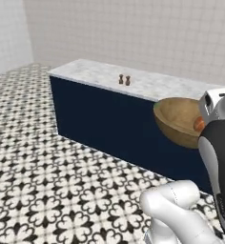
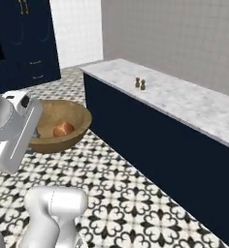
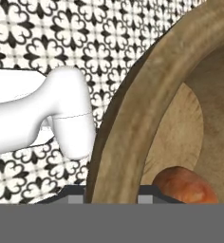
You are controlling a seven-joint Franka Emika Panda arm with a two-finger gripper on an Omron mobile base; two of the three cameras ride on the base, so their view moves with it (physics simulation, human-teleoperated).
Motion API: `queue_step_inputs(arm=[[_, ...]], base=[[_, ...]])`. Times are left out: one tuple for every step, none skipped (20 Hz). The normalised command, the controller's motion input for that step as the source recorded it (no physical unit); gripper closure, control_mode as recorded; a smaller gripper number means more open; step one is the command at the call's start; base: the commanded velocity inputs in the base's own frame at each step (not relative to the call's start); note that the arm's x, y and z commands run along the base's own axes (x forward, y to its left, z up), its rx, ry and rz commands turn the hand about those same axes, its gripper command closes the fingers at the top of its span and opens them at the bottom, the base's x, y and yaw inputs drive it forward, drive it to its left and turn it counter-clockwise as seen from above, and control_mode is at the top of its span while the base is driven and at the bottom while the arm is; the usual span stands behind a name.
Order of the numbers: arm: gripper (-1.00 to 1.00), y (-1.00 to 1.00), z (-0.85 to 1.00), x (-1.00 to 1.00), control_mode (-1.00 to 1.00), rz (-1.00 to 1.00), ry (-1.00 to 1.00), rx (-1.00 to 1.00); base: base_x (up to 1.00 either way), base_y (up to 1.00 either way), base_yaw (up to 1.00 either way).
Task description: Pick the onion from the sink and place it in the bowl. Then pick the bowl and place it in the microwave. Then close the microwave door and press the start button.
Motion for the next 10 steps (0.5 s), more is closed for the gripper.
queue_step_inputs(arm=[[1.0,0.0,0.0,0.0,1.0,0.0,0.0,0.0],[1.0,0.0,0.0,0.0,1.0,0.0,0.0,0.0],[1.0,0.0,0.0,0.0,1.0,0.0,0.0,0.0],[1.0,0.0,0.0,0.0,1.0,0.0,0.0,0.0],[1.0,0.0,0.0,0.0,1.0,0.0,0.0,0.0],[1.0,0.0,0.0,0.0,1.0,0.0,0.0,0.0],[1.0,0.0,0.0,0.0,1.0,0.0,0.0,0.0],[1.0,0.0,0.0,0.0,1.0,0.0,0.0,0.0],[1.0,0.0,0.0,0.0,1.0,0.0,0.0,0.0],[1.0,0.0,0.0,0.0,1.0,0.0,0.0,0.0]], base=[[0.0,0.36,0.88],[0.18,0.34,0.81],[0.41,0.25,0.77],[0.68,0.22,0.73],[0.81,0.14,0.73],[0.96,0.02,0.71],[1.0,0.0,0.7],[1.0,0.0,0.66],[1.0,0.0,0.63],[1.0,0.0,0.59]])
